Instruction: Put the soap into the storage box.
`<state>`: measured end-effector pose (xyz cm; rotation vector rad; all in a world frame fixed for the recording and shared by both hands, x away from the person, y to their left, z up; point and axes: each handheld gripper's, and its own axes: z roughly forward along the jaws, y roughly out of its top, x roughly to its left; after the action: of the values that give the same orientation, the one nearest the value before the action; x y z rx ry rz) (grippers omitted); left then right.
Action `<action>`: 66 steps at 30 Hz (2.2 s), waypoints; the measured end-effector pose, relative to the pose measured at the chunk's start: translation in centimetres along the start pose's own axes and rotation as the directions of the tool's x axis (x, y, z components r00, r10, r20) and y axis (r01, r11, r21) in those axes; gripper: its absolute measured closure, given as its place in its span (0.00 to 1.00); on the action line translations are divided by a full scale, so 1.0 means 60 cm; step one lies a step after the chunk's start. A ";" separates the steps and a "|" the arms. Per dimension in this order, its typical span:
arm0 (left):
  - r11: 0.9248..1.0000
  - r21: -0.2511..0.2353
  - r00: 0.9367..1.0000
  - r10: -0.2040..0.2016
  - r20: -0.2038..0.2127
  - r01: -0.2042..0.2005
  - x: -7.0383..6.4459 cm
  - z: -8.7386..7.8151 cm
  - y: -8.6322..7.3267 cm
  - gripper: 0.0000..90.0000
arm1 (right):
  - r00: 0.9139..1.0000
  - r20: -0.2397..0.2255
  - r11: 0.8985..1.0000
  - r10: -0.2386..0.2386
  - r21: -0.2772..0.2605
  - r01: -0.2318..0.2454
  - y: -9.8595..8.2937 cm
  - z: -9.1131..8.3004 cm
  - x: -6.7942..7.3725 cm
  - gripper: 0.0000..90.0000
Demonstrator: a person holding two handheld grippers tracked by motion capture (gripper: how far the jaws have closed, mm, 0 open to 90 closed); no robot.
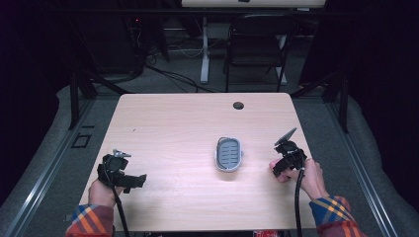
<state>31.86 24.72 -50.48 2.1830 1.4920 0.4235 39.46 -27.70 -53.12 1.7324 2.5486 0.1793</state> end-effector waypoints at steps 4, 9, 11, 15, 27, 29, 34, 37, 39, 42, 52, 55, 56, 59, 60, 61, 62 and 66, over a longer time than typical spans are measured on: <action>1.000 0.001 1.000 0.001 -0.001 -0.001 0.000 0.000 0.000 0.00 | 1.000 0.002 1.000 -0.010 0.005 0.010 0.000 -0.003 0.002 0.41; 1.000 0.003 1.000 0.002 -0.001 -0.002 0.001 0.000 0.000 0.00 | 1.000 -0.004 1.000 -0.013 -0.013 0.013 0.000 -0.005 0.007 0.41; 1.000 0.001 1.000 0.002 -0.002 -0.002 0.000 0.000 0.000 0.00 | 1.000 0.000 1.000 -0.031 0.003 0.031 0.001 -0.009 0.007 0.41; 1.000 0.001 1.000 0.001 -0.002 -0.001 0.001 -0.001 -0.001 0.00 | 0.999 0.001 0.999 -0.039 0.007 0.039 0.002 -0.014 0.008 0.41; 1.000 0.002 1.000 0.001 -0.001 -0.001 0.001 -0.001 -0.001 0.00 | 0.999 -0.011 0.999 -0.048 -0.010 0.047 0.009 -0.024 0.016 0.41; 1.000 0.002 1.000 0.002 -0.001 -0.002 0.001 -0.001 -0.001 0.00 | 0.998 -0.007 0.998 -0.056 -0.006 0.056 0.011 -0.025 0.019 0.41; 1.000 0.001 1.000 0.002 0.000 -0.002 0.001 0.000 -0.001 0.00 | 0.998 -0.016 0.998 -0.062 -0.014 0.062 0.016 -0.031 0.025 0.41; 1.000 0.001 1.000 0.000 0.000 0.000 0.000 0.000 0.000 0.00 | 0.997 -0.017 0.997 -0.070 -0.018 0.070 0.019 -0.034 0.027 0.41; 1.000 0.001 1.000 0.000 0.000 0.000 0.000 0.000 0.000 0.00 | 0.998 -0.019 0.997 -0.067 -0.025 0.067 0.021 -0.036 0.030 0.41; 1.000 0.001 1.000 0.000 0.001 0.000 0.000 0.000 0.000 0.00 | 0.997 -0.024 0.997 -0.076 -0.025 0.075 0.023 -0.039 0.033 0.41; 1.000 0.005 1.000 0.001 0.002 -0.001 0.000 0.000 0.000 0.00 | 0.996 -0.024 0.996 -0.088 -0.014 0.088 0.030 -0.043 0.039 0.41; 1.000 0.004 1.000 0.001 0.003 -0.001 0.000 0.001 0.000 0.00 | 0.995 -0.027 0.995 -0.096 -0.007 0.096 0.034 -0.048 0.041 0.41; 1.000 0.004 1.000 0.001 0.003 -0.001 0.000 0.001 0.001 0.00 | 0.997 -0.028 0.997 -0.076 -0.031 0.075 0.033 -0.047 0.044 0.41; 1.000 0.004 1.000 0.003 0.004 -0.003 0.000 0.001 0.001 0.00 | 0.996 -0.034 0.996 -0.084 -0.029 0.083 0.036 -0.049 0.045 0.41; 1.000 0.004 1.000 0.002 0.004 -0.002 0.000 0.001 0.001 0.00 | 0.996 -0.033 0.996 -0.082 -0.031 0.081 0.038 -0.052 0.047 0.41; 1.000 0.004 1.000 0.003 0.004 -0.003 0.000 0.001 0.001 0.00 | 0.995 -0.033 0.996 -0.091 -0.025 0.090 0.040 -0.053 0.047 0.41; 1.000 0.004 1.000 0.001 0.004 -0.001 0.000 0.001 0.001 0.00 | 0.995 -0.029 0.995 -0.100 -0.012 0.100 0.042 -0.056 0.048 0.41; 1.000 0.004 1.000 0.003 0.004 -0.003 0.000 0.001 0.001 0.00 | 0.995 -0.030 0.995 -0.091 -0.034 0.090 0.044 -0.059 0.053 0.41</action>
<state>31.92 24.68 -50.51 2.1880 1.4888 0.4178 40.36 -24.03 -49.22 1.6124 2.6243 0.2447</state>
